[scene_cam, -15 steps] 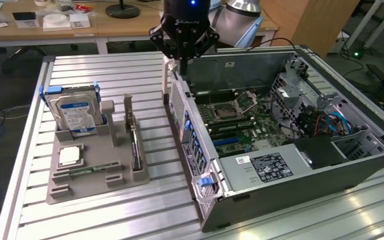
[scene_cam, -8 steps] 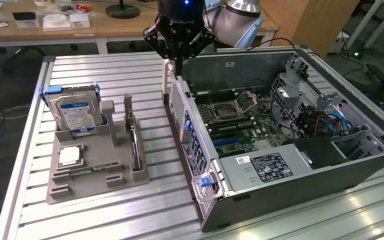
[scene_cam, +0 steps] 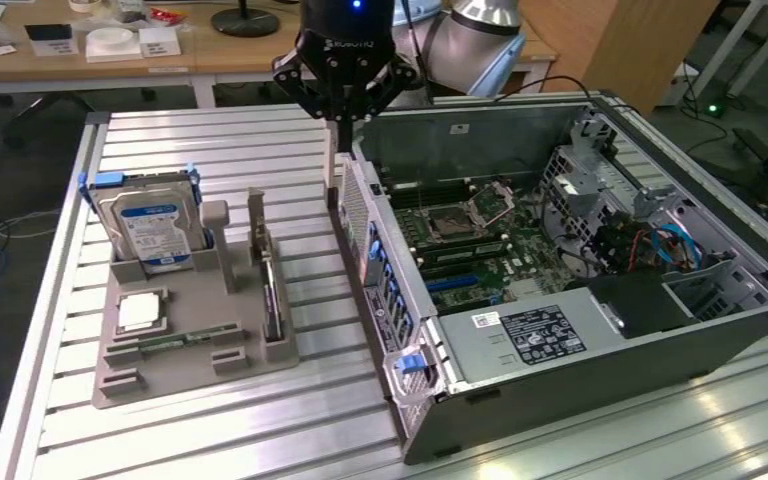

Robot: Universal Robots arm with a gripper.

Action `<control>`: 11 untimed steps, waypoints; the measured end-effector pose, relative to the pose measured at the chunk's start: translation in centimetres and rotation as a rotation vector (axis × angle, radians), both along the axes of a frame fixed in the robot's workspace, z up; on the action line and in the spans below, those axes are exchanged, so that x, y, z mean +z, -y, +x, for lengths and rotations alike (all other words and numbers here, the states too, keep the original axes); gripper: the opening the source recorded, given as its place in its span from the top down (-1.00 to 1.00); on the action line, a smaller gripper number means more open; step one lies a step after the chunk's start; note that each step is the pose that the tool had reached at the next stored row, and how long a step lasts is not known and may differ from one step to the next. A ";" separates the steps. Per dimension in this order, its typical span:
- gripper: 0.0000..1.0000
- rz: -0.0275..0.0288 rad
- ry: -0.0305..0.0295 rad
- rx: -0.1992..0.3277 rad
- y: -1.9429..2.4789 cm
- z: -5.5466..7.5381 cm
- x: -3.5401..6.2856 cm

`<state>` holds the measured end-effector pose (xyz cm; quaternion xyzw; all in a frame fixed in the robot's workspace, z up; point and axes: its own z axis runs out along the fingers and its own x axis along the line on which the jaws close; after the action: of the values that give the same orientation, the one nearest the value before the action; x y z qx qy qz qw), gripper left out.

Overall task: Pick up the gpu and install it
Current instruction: 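Reach for the gpu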

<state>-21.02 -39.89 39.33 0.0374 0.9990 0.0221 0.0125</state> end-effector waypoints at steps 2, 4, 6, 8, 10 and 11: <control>0.79 0.0000 0.0000 0.000 0.00 -0.4 0.00; 0.79 0.0000 0.0001 0.000 0.00 -0.9 0.00; 0.79 0.0000 0.0000 0.000 0.00 -1.3 0.00; 0.79 0.0000 0.0001 0.000 0.00 -1.6 0.00; 0.79 0.0000 0.0001 0.000 0.00 -2.0 0.00; 0.79 0.0000 0.0000 0.000 0.00 -2.1 0.00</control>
<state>-23.16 -39.89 39.33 0.0374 0.9990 0.0221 0.0125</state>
